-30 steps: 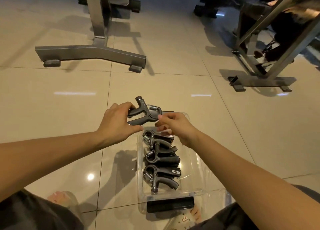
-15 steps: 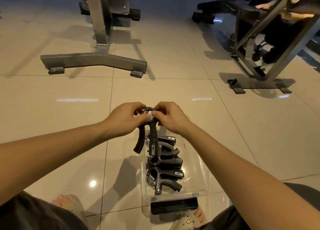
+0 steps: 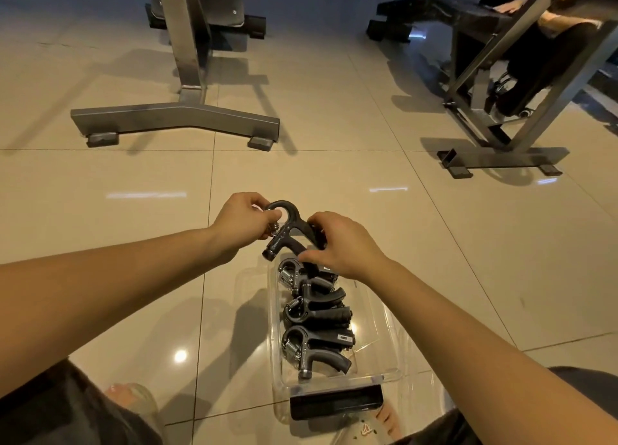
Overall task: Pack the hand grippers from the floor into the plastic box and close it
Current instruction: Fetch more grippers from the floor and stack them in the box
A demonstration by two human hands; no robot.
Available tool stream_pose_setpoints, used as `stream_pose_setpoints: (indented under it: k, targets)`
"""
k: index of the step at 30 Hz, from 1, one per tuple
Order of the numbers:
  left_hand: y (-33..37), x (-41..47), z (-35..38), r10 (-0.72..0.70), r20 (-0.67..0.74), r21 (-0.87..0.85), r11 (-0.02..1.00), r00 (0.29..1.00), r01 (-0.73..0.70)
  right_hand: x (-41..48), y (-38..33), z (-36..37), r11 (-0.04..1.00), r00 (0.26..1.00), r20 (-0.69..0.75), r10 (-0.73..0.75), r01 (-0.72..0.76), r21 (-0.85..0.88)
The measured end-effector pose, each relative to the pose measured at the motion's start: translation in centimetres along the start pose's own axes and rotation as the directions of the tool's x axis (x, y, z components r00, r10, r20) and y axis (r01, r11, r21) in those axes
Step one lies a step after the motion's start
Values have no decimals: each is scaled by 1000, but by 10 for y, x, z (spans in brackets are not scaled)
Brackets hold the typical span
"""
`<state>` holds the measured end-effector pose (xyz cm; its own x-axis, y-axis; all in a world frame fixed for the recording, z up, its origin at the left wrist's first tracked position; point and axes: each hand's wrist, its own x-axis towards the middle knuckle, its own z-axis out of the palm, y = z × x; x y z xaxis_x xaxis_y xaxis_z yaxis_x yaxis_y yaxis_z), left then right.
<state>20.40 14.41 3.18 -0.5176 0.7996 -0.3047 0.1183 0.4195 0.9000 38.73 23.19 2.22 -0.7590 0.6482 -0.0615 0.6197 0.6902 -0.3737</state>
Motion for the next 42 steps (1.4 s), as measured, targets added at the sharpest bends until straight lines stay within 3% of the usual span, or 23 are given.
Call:
stream_pose_setpoints:
  k: [3, 6, 7, 9, 11, 12, 14, 17, 30, 42]
  targets:
    - [-5, 7, 10, -114, 24, -109, 987, 993, 116, 0, 14, 8, 972, 997, -19, -71, 65, -225]
    - [-13, 12, 19, -182, 125, -112, 974, 975, 196, 6, 27, 14, 960, 998, -6, -67, 63, -273]
    - [-18, 14, 21, -165, 154, -51, 983, 974, 175, 9, 32, 18, 962, 999, 7, -51, 51, -269]
    - [-29, 18, 20, -72, 202, 290, 957, 977, 11, 15, 42, 28, 964, 999, 51, -12, 26, -265]
    - [-43, 17, 18, -22, 280, 668, 722, 960, -179, 20, 52, 42, 965, 993, 112, 21, 9, -261]
    - [-50, 15, 18, -15, 329, 761, 597, 944, -255, 23, 57, 50, 963, 988, 148, 35, 6, -269]
    - [-64, 12, 20, -15, 414, 824, 430, 910, -368, 28, 65, 68, 954, 977, 209, 48, 16, -298]
    - [-80, 16, 20, 12, 441, 840, 348, 898, -417, 37, 74, 92, 950, 962, 266, 56, 30, -311]
    - [-88, 22, 15, 46, 479, 811, 359, 877, -462, 52, 103, 138, 980, 936, 333, 114, -51, -192]
    - [-85, 21, 16, 21, 478, 827, 325, 878, -459, 49, 70, 112, 945, 957, 260, 126, -36, -325]
